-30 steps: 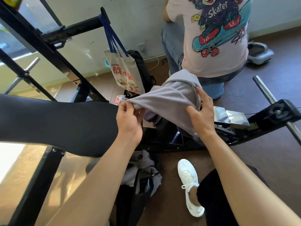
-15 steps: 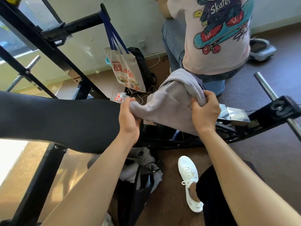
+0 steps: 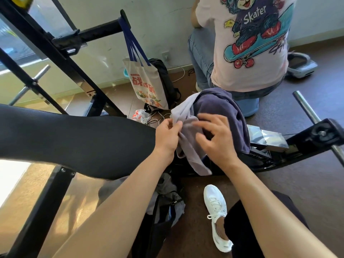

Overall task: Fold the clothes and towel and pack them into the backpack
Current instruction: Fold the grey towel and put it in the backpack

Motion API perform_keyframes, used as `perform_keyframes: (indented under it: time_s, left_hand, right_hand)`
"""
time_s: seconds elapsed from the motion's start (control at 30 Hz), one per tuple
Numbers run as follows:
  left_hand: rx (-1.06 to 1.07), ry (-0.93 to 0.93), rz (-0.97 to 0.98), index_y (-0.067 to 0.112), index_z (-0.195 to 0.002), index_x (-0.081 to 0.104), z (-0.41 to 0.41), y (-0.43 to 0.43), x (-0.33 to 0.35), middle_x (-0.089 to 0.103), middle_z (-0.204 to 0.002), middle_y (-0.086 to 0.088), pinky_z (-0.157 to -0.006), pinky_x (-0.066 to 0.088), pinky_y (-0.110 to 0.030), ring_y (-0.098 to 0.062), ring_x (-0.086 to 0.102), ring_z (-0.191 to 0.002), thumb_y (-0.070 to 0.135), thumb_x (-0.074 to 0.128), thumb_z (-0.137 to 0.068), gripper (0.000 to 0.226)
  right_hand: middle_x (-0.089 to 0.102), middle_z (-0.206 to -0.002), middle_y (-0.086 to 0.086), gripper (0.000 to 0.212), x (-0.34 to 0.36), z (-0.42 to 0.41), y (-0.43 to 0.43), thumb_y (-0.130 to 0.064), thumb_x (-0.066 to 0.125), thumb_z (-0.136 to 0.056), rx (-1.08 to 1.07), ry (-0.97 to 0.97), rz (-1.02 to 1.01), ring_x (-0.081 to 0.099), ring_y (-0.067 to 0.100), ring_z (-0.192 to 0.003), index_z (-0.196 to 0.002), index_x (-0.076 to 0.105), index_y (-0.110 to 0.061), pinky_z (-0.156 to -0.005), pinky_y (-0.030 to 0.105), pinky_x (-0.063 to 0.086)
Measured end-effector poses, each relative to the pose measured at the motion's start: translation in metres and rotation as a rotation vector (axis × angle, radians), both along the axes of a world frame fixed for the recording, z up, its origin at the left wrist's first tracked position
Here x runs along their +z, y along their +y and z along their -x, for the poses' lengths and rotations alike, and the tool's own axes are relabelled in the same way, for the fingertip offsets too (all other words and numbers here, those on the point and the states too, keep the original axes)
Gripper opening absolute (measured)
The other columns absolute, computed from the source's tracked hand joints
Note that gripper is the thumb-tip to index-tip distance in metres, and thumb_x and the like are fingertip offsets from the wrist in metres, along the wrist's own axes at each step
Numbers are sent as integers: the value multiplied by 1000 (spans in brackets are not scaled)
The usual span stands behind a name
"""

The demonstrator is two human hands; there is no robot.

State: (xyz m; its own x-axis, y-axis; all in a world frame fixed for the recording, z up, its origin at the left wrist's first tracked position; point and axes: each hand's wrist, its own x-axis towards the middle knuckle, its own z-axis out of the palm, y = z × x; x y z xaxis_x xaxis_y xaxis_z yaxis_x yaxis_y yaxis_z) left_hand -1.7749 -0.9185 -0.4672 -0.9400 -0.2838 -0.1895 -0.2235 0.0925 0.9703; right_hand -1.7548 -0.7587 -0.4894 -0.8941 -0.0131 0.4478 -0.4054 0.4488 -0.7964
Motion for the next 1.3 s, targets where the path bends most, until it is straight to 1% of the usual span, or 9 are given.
perform_keyframes:
  time_s: [0.1,0.27,0.4,0.5,0.63,0.83,1.0,1.17,1.3]
  left_hand:
    - [157,27,-78,12,-101,62,-5,-15,0,65,-98,-8,-84,51,-36,-21,61,-94,17,52,-105,12]
    - [339,11,-204,18,-90,62,-48,-59,6,63,-92,-4,-82,49,-39,-22,57,-91,24,46,-108,25]
    - [202,1,-138,-1,-97,67,-100,-90,15,68,-95,-18,-80,56,-38,-23,65,-88,27,64,-99,29]
    - [3,8,120,5,-86,67,-135,-110,22,69,-76,2,-64,54,-21,-8,65,-73,6,72,-91,7]
    - [-149,73,367,22,-75,65,-175,-131,31,64,-67,8,-63,48,-17,-3,59,-67,5,74,-86,22]
    - [-91,175,423,17,-92,68,-237,-143,32,68,-79,8,-69,50,-13,-7,65,-77,23,66,-87,9]
    - [11,182,355,14,-87,75,-292,-144,14,73,-76,-2,-66,54,-20,-11,68,-71,25,73,-90,11]
    - [-104,214,264,40,-66,68,-338,-134,1,60,-56,21,-55,42,-12,-1,57,-54,20,74,-90,32]
    - [10,212,279,36,-47,44,-366,-137,-24,34,-47,13,-49,28,-28,-5,30,-47,41,69,-91,51]
  right_hand:
    - [54,-145,-7,45,-7,7,3,-20,69,-85,-157,-78,-147,38,22,-132,-130,66,-26,-107,48,34]
    - [34,-158,-5,51,-12,4,-8,-26,70,-84,-151,-108,-388,23,27,-142,-134,61,-27,-111,52,27]
    - [25,-163,-1,56,-13,0,-15,-27,70,-85,-175,-147,-436,14,29,-150,-139,56,-27,-118,53,17]
    - [22,-166,2,58,-12,-12,-28,-27,71,-85,-188,-177,-426,8,30,-154,-142,54,-27,-119,54,14]
    - [46,-151,1,50,-7,-48,-60,-25,76,-83,-18,-121,-309,30,27,-142,-132,64,-24,-108,54,31]
    - [60,-122,-10,44,-15,-135,-112,-20,72,-77,471,-323,-79,53,12,-113,-120,70,-26,-93,26,43]
    - [56,-100,-7,35,-7,-205,-130,-44,69,-75,510,-318,20,56,8,-88,-104,63,-25,-74,13,45]
    - [57,-92,-5,32,-21,-245,-141,-39,75,-76,390,40,-242,51,12,-81,-97,64,-18,-68,25,45]
    - [60,-86,-8,15,-44,-251,-146,-12,70,-78,355,-124,-302,58,17,-77,-90,65,-20,-66,41,52]
